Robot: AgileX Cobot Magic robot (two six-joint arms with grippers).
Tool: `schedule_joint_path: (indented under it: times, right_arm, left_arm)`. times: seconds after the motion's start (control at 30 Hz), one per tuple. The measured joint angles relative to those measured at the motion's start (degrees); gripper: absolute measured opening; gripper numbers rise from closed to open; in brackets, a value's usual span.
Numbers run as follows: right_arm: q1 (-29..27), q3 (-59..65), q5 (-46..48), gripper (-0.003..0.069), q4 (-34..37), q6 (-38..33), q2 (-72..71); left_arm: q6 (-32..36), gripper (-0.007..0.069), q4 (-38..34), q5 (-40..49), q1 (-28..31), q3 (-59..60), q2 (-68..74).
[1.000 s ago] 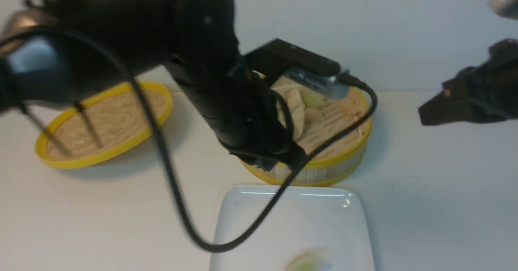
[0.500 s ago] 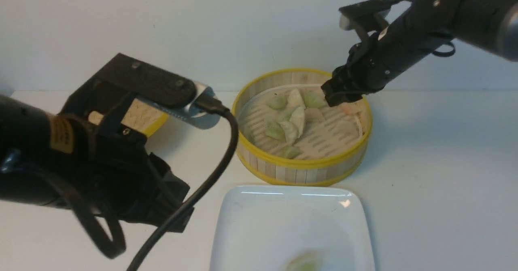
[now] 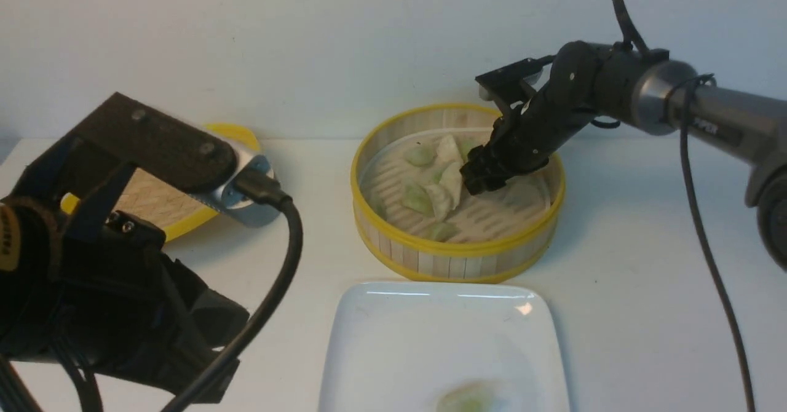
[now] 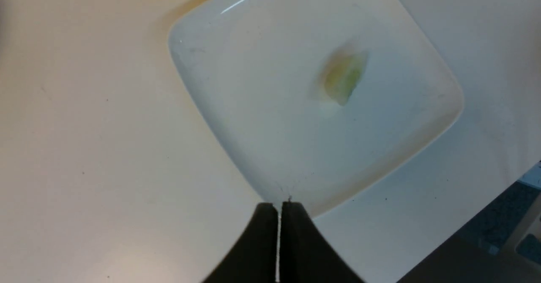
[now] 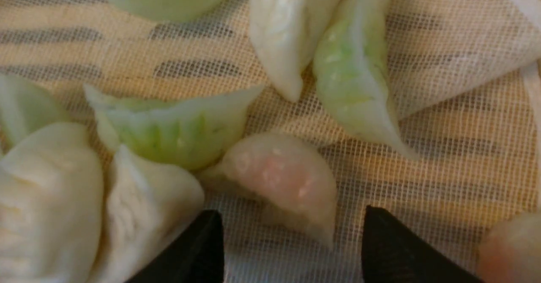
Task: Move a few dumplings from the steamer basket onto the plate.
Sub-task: Use the right arm to grab a dumpling from inside the steamer, then use the right arm to put the dumpling into the plate
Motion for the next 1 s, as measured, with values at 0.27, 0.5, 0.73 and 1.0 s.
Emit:
schedule_joint_path:
  times: [0.27,0.5,0.73,1.0]
  right_arm:
    - [0.23,-0.31,-2.69,0.0169,0.59,-0.15,0.89]
    - [0.23,-0.36,6.52,0.0125,-2.84,4.59,-5.3]
    - [0.23,-0.36,21.06,0.0125,-4.4,8.66,-18.58]
    - [1.43,8.68,23.15,0.0125,-1.2,10.48,-35.52]
  left_arm:
    - [0.05,-0.0006,1.95,1.27,0.0,0.0,0.0]
    - [0.05,-0.0006,2.15,1.93,0.0,0.0,0.0]
    - [0.05,-0.0006,2.17,-0.88,0.0,0.0,0.0]
    - [0.05,-0.0006,2.22,-4.19,0.0,0.0,0.0]
